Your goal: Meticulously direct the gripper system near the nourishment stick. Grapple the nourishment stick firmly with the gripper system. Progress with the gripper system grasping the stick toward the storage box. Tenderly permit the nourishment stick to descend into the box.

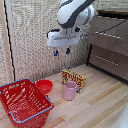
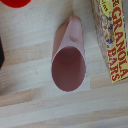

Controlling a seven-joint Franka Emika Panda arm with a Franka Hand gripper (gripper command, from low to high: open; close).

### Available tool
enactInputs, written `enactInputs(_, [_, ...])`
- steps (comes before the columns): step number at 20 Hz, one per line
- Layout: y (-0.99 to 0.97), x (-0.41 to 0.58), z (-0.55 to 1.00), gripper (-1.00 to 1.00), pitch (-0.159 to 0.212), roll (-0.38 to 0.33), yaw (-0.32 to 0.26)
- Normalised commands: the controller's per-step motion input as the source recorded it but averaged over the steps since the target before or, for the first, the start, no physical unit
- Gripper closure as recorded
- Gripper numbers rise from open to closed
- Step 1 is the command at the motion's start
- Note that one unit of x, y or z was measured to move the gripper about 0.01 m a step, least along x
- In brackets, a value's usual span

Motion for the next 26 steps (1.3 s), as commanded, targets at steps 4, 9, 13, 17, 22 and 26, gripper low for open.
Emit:
enactInputs(4, [-0.52,-0.116,-0.22,-1.00,-0.022,0.023,-0.002])
enactInputs(9, [-0.59,-0.077,-0.12,-1.00,-0.004,0.045,0.002])
enactInputs(13, [-0.46,-0.041,-0.09,-1.00,0.000,0.032,0.011])
enactInputs(17, [-0.18,-0.041,-0.16,-1.00,0.013,0.000,0.025])
enactInputs(22, [-0.16,-0.006,-0.26,-1.00,0.002,-0.009,0.072])
enactInputs(26, [-0.20,0.028,-0.29,-1.00,0.000,-0.027,0.106])
